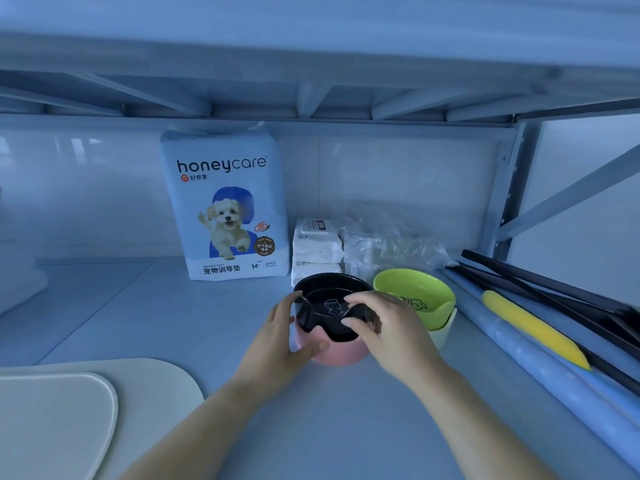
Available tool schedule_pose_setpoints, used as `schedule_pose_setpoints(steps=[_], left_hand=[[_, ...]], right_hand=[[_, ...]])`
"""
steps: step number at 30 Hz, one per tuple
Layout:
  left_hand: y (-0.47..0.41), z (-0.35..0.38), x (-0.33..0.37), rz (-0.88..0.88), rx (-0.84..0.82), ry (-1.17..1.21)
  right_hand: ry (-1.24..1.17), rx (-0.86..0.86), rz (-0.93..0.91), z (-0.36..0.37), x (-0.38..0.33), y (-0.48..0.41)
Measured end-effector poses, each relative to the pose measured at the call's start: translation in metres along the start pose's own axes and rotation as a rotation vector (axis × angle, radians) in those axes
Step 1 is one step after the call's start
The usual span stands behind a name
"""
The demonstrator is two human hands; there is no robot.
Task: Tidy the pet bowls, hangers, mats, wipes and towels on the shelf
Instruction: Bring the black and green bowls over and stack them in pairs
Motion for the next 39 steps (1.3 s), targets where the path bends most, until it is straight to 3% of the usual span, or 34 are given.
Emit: schedule_pose_setpoints(steps=[19,30,39], left_hand=[[0.0,0.013,0.004,-0.026,0.112,0.152],[-0.002,0.007,-0.001,0.003,0.022,0.187],[0.0,0.006,-0.003,-0.001,0.035,0.199]], right_hand=[[-0.106,0.068,0.01,0.002,-0.001,-0.002],[-0.158,0.098,0.024,-0.002,0.006,-0.002],[0.038,0.241,0.046,-0.019,0.019,-0.001]])
Point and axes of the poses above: each hand's wrist, its own y-axis away from the middle knuckle, its own z-axis out of the palm, x = y × z, the point moved 4 cm from there along -y, towards the middle knuckle, and after that the axes turned 6 degrees about y, right-handed, at the moved point
